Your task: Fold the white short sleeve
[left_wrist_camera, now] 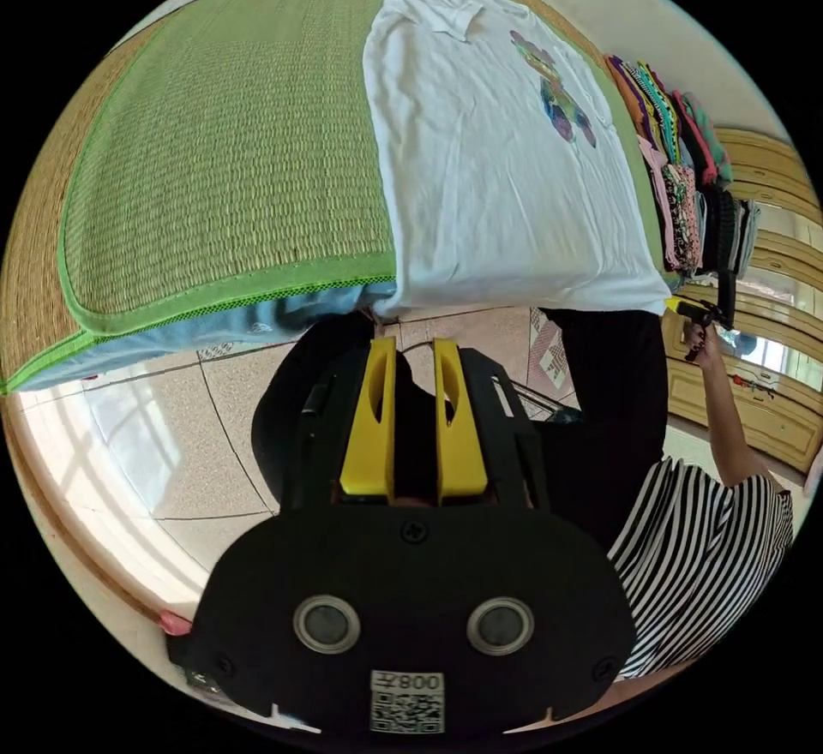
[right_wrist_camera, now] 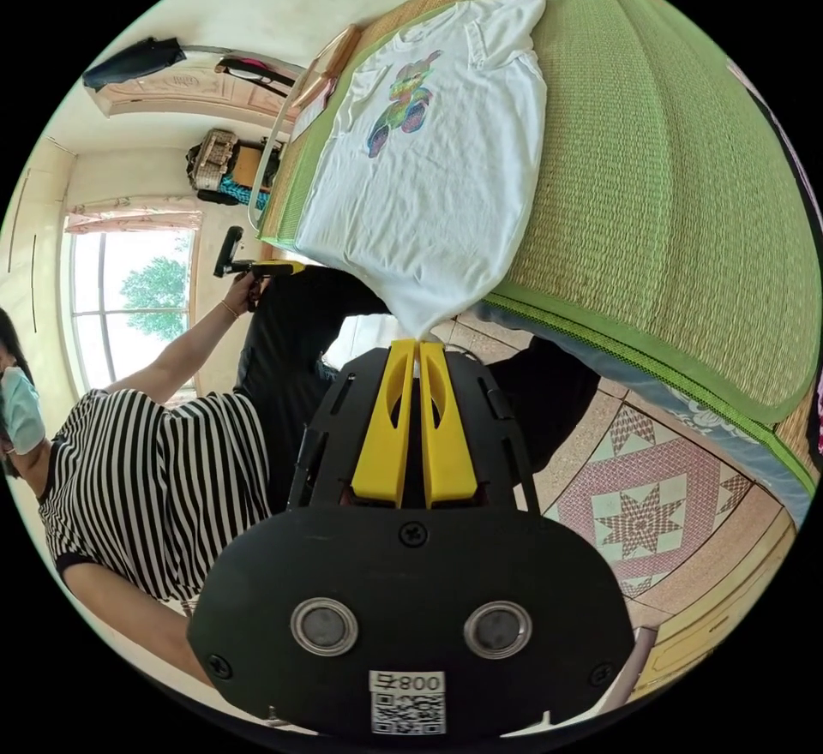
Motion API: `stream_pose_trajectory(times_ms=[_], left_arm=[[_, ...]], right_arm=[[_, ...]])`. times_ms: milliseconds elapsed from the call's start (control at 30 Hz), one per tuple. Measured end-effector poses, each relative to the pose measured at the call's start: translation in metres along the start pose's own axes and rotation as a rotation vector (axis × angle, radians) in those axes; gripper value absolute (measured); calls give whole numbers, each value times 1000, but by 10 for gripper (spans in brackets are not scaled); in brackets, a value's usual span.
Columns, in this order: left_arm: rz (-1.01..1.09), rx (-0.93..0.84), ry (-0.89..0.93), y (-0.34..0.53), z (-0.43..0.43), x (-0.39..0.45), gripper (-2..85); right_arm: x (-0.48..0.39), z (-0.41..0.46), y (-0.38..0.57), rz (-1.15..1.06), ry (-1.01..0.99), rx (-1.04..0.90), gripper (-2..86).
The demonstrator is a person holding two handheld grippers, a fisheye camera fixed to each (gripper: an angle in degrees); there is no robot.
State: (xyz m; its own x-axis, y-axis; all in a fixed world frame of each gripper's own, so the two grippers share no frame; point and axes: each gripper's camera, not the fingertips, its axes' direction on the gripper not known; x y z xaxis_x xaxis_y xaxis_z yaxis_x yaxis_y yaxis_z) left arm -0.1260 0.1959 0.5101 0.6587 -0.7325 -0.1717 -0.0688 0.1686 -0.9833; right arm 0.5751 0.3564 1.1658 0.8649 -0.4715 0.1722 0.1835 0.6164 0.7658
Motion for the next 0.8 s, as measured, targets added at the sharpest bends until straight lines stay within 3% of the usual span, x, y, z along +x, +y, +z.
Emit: stream_pose_trajectory(times_ms=[200, 800], left_arm=[[50, -112, -127, -14, 10, 5, 93], [154, -42, 34, 25, -13, -9, 8]], right_arm=[[-6, 4, 7, 11, 11, -24, 4], [-19, -3, 41, 19, 30, -32, 5]])
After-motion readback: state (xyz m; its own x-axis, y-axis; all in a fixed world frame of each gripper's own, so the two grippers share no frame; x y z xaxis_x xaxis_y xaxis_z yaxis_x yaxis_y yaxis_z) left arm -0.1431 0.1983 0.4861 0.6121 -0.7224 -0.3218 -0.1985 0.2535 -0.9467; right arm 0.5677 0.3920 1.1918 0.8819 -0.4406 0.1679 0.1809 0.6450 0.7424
